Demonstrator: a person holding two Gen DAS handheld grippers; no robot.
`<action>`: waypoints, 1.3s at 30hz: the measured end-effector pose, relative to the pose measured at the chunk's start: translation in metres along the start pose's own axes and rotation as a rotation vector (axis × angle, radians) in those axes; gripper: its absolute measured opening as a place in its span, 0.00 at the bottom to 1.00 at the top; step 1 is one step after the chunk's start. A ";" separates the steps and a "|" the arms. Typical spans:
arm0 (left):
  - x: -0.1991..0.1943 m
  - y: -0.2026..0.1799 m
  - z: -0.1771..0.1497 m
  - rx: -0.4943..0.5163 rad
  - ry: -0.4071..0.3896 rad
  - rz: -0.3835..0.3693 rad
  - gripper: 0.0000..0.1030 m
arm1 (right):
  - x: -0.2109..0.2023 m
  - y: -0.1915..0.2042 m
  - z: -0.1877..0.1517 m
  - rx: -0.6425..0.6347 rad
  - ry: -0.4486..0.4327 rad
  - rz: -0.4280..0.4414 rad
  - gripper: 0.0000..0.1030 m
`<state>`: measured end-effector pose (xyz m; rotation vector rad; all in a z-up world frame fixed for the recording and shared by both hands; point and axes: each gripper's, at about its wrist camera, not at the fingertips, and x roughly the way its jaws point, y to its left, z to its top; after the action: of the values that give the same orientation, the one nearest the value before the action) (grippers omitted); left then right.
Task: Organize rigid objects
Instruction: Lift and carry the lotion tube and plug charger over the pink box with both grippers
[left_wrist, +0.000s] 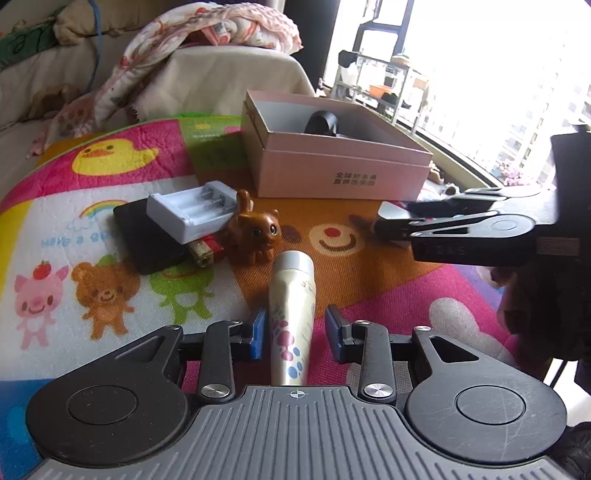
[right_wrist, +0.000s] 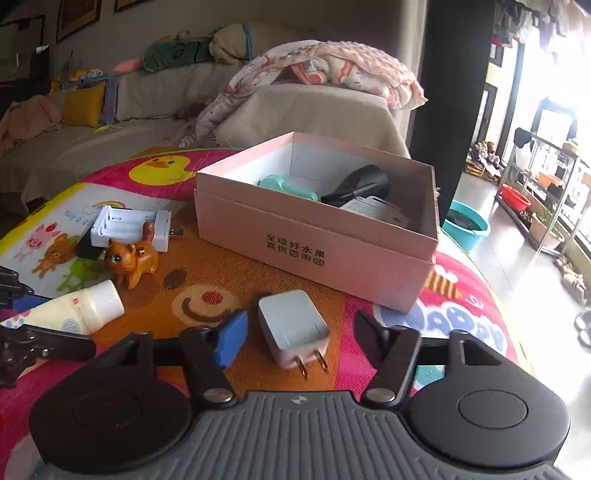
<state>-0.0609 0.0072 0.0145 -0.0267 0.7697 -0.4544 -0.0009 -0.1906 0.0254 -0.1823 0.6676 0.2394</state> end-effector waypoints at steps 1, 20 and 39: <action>0.000 0.003 0.000 -0.019 -0.009 -0.013 0.35 | 0.006 0.000 0.002 -0.004 0.022 0.009 0.36; 0.004 -0.011 -0.008 0.095 -0.047 0.021 0.34 | -0.023 -0.016 -0.026 -0.209 0.038 -0.222 0.59; 0.003 -0.005 0.006 0.085 -0.008 0.023 0.30 | -0.003 0.007 -0.004 -0.031 0.057 -0.025 0.53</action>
<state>-0.0571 0.0011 0.0180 0.0593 0.7419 -0.4639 -0.0075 -0.1853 0.0237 -0.2277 0.7180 0.2219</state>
